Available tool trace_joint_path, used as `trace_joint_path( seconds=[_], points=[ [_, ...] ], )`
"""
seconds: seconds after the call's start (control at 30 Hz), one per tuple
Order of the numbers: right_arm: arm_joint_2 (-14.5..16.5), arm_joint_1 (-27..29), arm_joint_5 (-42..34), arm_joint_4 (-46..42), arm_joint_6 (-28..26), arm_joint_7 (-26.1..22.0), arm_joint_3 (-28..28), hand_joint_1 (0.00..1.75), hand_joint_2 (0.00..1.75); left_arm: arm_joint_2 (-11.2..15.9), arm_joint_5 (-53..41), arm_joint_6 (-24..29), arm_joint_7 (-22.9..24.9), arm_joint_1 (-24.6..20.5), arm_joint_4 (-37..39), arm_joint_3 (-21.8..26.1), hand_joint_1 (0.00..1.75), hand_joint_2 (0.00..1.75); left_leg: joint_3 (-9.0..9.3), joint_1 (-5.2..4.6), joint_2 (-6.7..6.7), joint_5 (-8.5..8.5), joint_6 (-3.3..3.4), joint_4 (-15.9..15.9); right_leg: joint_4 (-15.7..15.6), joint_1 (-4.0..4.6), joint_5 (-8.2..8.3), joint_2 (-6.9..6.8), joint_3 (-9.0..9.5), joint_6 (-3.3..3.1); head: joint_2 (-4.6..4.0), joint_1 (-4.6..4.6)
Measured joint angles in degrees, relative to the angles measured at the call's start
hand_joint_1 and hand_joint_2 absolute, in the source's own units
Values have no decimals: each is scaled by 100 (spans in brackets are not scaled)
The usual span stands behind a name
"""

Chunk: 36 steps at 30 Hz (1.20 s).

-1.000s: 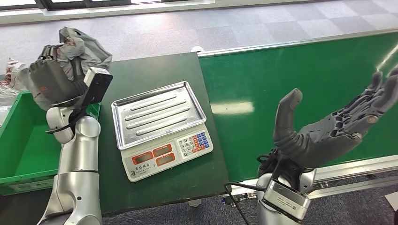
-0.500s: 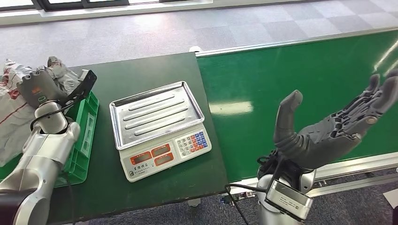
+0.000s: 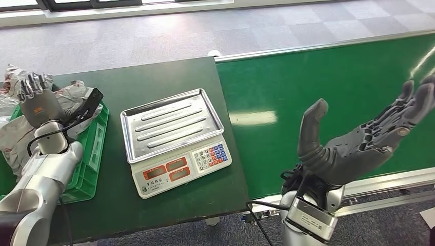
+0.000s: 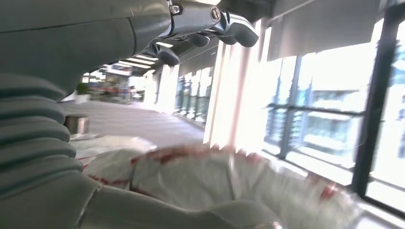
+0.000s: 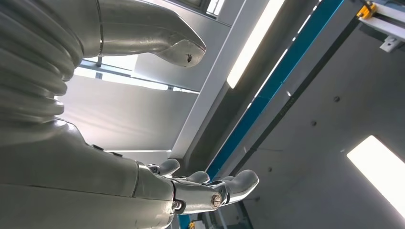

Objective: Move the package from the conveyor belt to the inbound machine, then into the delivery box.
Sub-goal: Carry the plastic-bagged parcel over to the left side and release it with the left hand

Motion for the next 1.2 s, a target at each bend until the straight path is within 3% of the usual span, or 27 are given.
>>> trace_joint_path(
  seconds=[0.03,0.1,0.17,0.2,0.23,0.3,0.37,0.43,0.57,0.7,0.77,0.93,1.1,1.2],
  points=[
    [-1,-3,7,7,0,8,3,0,175,-166,140,44,-671,107,-496,311,0,0,-13,2,-4,4,2,4,0,3,2,-3,-7,1,0,1],
    [-1,-14,19,45,4,14,16,0,175,-589,922,91,-2717,182,-1506,1249,0,0,-45,8,-12,6,5,10,1,8,8,-11,-17,5,0,19],
    [0,-26,35,111,11,22,30,0,175,-1024,2618,73,-5071,235,-2489,2408,0,87,-44,2,39,-18,2,6,1,-5,12,36,-17,4,0,37],
    [0,-30,39,141,14,34,29,0,175,-1237,3710,53,-5834,325,-3006,2917,0,131,-13,-7,86,-37,0,2,0,-14,11,80,-15,3,0,39],
    [0,-30,38,169,14,49,20,0,175,-1434,4917,5,-6229,455,-3544,3337,0,175,20,-14,130,-51,0,-1,-1,-20,8,123,-12,3,0,35],
    [0,-30,-54,248,14,69,-1,0,175,-1786,6980,-351,-6147,829,-4544,3783,0,175,76,-16,165,-61,-1,-2,-2,-14,-3,162,-9,5,0,35],
    [-4,-21,-241,379,15,76,5,0,175,-2030,8086,-1064,-5854,1297,-5387,3723,0,175,77,-8,139,-60,-2,-2,-3,-2,-18,146,-1,8,0,38],
    [-13,-2,-397,501,15,98,35,0,175,-2171,8099,-1645,-5661,1746,-5997,3059,0,175,63,-4,93,-59,0,-1,-3,-1,-29,103,15,12,0,38],
    [-43,22,-631,638,79,234,109,0,175,-2184,7880,-2421,-5602,2306,-6643,1018,0,175,22,-7,16,-56,12,-1,-3,-12,-36,19,48,24,0,40],
    [-145,177,-1356,693,581,382,387,0,175,-2193,8052,-4381,-5728,2796,-6823,-220,0,175,34,-14,8,-65,26,-1,-4,-20,-44,9,55,34,0,38],
    [-201,264,-1627,699,883,327,523,0,175,-2245,8139,-4976,-5864,3037,-6781,-709,0,175,44,-14,4,-62,27,0,-3,-19,-45,5,52,35,0,38],
    [-326,492,-1715,699,1232,189,693,0,175,-2405,8202,-5217,-5923,3393,-6505,-1524,0,175,40,-14,1,-67,32,0,-3,-19,-53,0,53,40,0,39],
    [-373,646,-1420,698,1183,279,716,0,175,-2464,8186,-5067,-5867,3479,-6239,-1808,0,175,38,-13,1,-69,32,0,-4,-19,-54,-2,54,40,0,38],
    [-392,694,-1346,698,1156,308,716,0,175,-2480,8143,-4902,-5829,3496,-6137,-1833,0,44,38,-13,1,-69,31,-1,-3,-19,-53,-3,55,40,0,38]
  ],
)
